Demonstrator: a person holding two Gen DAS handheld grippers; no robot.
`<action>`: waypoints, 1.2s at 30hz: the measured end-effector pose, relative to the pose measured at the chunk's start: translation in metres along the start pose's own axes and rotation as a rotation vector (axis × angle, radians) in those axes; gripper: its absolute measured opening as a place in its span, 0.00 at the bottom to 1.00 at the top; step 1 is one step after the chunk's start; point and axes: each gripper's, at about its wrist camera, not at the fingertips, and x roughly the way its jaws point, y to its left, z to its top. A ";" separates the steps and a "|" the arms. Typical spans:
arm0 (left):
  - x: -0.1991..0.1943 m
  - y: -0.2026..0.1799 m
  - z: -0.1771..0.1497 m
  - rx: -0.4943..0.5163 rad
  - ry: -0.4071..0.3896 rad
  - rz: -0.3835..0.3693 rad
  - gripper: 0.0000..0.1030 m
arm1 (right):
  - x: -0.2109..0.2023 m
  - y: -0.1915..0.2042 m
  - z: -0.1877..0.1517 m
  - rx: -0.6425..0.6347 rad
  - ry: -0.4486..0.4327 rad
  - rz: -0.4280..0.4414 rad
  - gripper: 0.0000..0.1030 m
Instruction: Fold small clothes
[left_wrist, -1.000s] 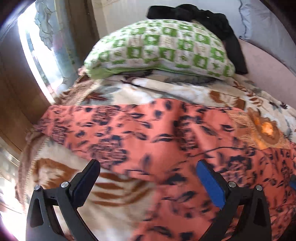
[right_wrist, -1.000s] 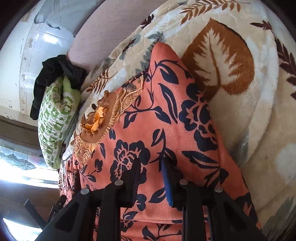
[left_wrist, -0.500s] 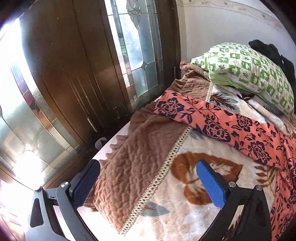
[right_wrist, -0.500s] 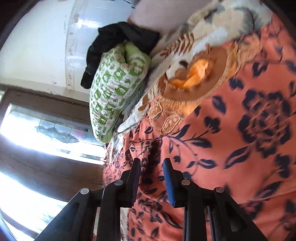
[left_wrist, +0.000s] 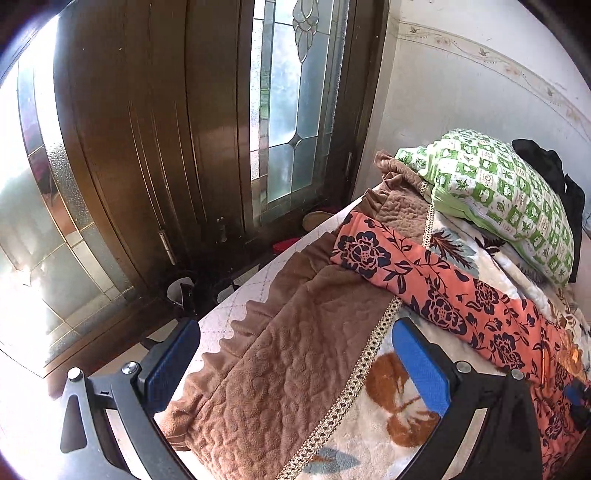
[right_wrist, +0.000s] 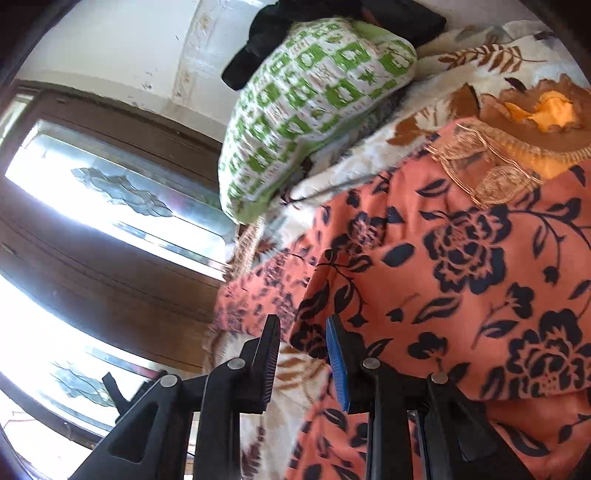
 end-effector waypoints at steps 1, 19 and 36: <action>0.004 -0.002 0.002 0.000 0.003 -0.001 1.00 | 0.005 -0.012 -0.006 0.021 0.030 -0.025 0.28; 0.143 -0.072 0.029 -0.342 0.298 -0.231 0.60 | -0.109 -0.052 -0.045 -0.169 -0.032 -0.069 0.54; 0.096 -0.137 0.058 -0.196 0.031 -0.190 0.06 | -0.151 -0.068 -0.013 -0.146 -0.238 -0.169 0.28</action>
